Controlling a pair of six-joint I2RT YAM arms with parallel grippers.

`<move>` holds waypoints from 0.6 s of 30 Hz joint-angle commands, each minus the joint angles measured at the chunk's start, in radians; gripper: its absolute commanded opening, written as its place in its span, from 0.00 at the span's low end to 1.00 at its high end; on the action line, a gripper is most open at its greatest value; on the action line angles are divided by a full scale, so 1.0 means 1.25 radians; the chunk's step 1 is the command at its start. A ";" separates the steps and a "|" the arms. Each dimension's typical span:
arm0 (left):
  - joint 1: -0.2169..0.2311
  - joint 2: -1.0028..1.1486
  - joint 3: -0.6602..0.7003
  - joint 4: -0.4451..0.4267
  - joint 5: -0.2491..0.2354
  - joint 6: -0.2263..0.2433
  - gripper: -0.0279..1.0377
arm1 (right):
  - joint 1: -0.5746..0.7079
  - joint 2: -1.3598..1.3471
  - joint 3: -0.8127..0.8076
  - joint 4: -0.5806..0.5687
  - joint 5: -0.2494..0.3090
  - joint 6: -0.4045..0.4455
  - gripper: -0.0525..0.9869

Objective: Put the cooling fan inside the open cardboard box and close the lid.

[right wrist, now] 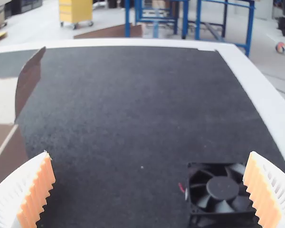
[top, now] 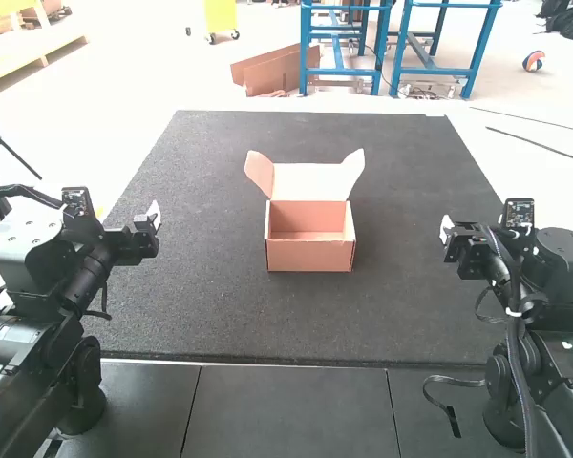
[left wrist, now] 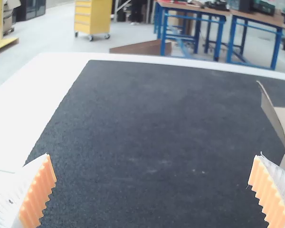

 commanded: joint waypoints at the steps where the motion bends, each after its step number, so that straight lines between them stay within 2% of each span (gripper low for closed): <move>1: 0.000 -0.010 -0.006 0.037 0.000 -0.013 0.93 | -0.004 -0.010 -0.003 -0.003 0.003 0.009 0.93; 5: 0.000 -0.010 -0.006 0.070 0.005 -0.015 0.93 | -0.007 -0.010 -0.003 0.023 0.003 0.044 0.93; 8: -0.001 -0.010 -0.004 0.134 0.013 -0.015 0.93 | -0.009 -0.010 -0.003 0.067 0.007 0.040 0.93; 10: -0.001 -0.010 0.002 0.169 0.020 -0.015 0.93 | -0.010 -0.010 -0.003 0.107 0.017 0.011 0.93; 14: -0.001 -0.008 0.042 0.167 0.018 -0.017 0.93 | -0.010 -0.010 0.000 0.199 0.029 0.000 0.93; 18: 0.000 0.005 0.088 0.152 0.000 -0.015 0.93 | -0.012 -0.009 0.040 0.216 0.034 -0.017 0.93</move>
